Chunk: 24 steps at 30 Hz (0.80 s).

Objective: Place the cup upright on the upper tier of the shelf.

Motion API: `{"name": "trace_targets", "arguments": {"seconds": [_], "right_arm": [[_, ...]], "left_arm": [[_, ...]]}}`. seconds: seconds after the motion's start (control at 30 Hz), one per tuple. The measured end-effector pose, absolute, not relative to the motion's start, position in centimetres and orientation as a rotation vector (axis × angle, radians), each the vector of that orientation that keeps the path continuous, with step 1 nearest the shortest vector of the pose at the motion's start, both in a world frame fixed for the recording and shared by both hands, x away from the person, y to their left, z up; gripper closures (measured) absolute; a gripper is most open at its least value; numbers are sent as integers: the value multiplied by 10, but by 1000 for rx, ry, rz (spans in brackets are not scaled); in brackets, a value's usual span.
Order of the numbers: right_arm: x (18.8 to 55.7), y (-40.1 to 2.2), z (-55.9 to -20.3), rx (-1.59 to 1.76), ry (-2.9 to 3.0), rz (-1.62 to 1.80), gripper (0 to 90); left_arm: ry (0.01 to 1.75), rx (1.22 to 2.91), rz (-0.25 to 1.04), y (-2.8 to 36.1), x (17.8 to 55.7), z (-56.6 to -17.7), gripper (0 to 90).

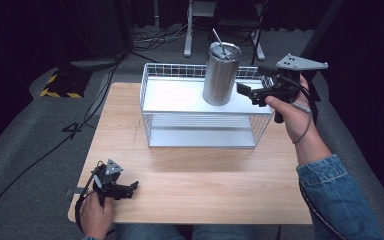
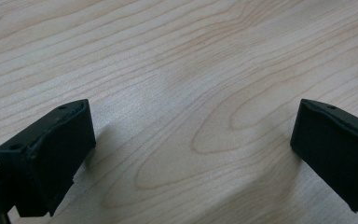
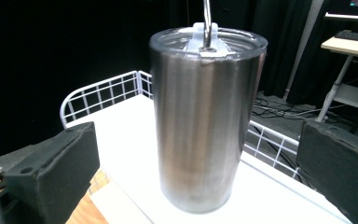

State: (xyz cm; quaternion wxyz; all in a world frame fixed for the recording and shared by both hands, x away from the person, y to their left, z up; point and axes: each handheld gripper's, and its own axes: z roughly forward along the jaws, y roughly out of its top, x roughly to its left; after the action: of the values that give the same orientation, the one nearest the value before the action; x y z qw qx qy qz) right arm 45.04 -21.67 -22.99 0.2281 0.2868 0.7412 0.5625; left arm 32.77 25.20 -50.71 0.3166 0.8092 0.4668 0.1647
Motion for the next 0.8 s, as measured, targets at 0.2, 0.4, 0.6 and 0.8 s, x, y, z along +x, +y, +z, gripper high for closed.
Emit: {"name": "trace_targets", "arguments": {"seconds": [0.2,0.4,0.6,0.8], "right_arm": [[424,-239,-232,761,2021,1571,0],[410,-254,-237,756,2035,1567,0],[394,-275,-245,752,2027,1543,3],[385,-288,-256,763,2038,1514,16]], "left_arm": [[1237,2126,441,252,326,-507,2],[1242,2122,440,252,324,-507,2],[1242,2120,444,252,324,-507,2],[1242,2122,440,252,324,-507,2]]}}
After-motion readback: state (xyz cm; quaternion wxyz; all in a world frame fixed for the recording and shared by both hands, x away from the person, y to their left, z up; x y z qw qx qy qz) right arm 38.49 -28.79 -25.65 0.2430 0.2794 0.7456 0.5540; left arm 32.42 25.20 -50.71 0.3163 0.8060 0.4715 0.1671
